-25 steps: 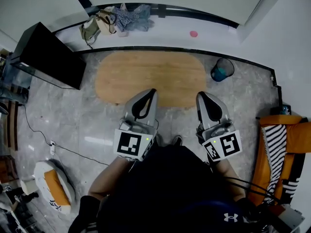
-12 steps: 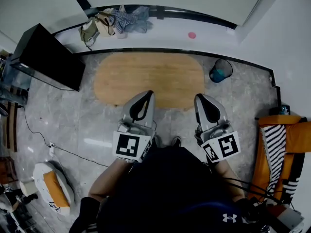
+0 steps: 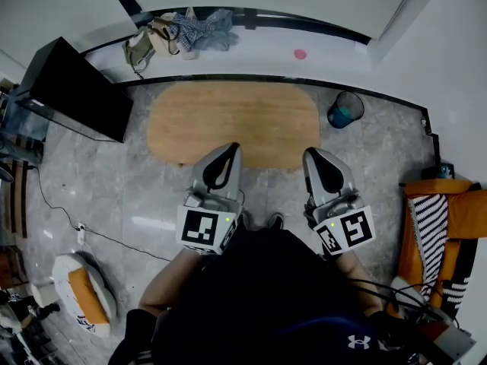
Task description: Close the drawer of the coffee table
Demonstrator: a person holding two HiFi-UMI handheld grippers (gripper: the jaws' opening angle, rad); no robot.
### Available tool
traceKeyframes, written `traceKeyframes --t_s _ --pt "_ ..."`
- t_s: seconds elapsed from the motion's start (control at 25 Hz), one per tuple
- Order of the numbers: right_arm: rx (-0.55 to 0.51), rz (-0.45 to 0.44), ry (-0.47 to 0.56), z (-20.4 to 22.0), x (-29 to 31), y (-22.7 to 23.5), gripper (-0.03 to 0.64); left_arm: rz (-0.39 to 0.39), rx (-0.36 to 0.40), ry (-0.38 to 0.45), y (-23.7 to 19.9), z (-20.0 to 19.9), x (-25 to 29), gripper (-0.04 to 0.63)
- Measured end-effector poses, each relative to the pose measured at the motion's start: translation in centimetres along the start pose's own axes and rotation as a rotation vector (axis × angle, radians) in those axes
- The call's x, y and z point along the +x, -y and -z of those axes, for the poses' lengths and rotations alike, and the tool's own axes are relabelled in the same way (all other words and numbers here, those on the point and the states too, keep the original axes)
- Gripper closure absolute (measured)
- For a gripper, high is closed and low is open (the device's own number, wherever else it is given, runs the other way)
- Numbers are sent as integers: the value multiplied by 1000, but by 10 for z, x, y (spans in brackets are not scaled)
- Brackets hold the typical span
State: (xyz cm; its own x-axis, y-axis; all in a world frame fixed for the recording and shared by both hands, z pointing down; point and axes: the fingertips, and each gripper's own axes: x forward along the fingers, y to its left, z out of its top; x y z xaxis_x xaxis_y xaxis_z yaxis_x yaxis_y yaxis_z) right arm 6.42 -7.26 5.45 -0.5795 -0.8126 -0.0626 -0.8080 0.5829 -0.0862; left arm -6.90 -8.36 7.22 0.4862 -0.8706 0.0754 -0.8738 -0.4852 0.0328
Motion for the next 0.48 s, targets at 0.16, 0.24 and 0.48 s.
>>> traceKeyframes --t_s 0.16,0.24,0.48 --pt "3 0 -3 2 2 2 617 1 0 -2 -1 1 3 594" --pt "5 0 -3 2 2 3 617 0 1 -2 0 1 4 594" --pt "11 0 -7 4 1 5 617 -3 10 -7 0 1 5 594"
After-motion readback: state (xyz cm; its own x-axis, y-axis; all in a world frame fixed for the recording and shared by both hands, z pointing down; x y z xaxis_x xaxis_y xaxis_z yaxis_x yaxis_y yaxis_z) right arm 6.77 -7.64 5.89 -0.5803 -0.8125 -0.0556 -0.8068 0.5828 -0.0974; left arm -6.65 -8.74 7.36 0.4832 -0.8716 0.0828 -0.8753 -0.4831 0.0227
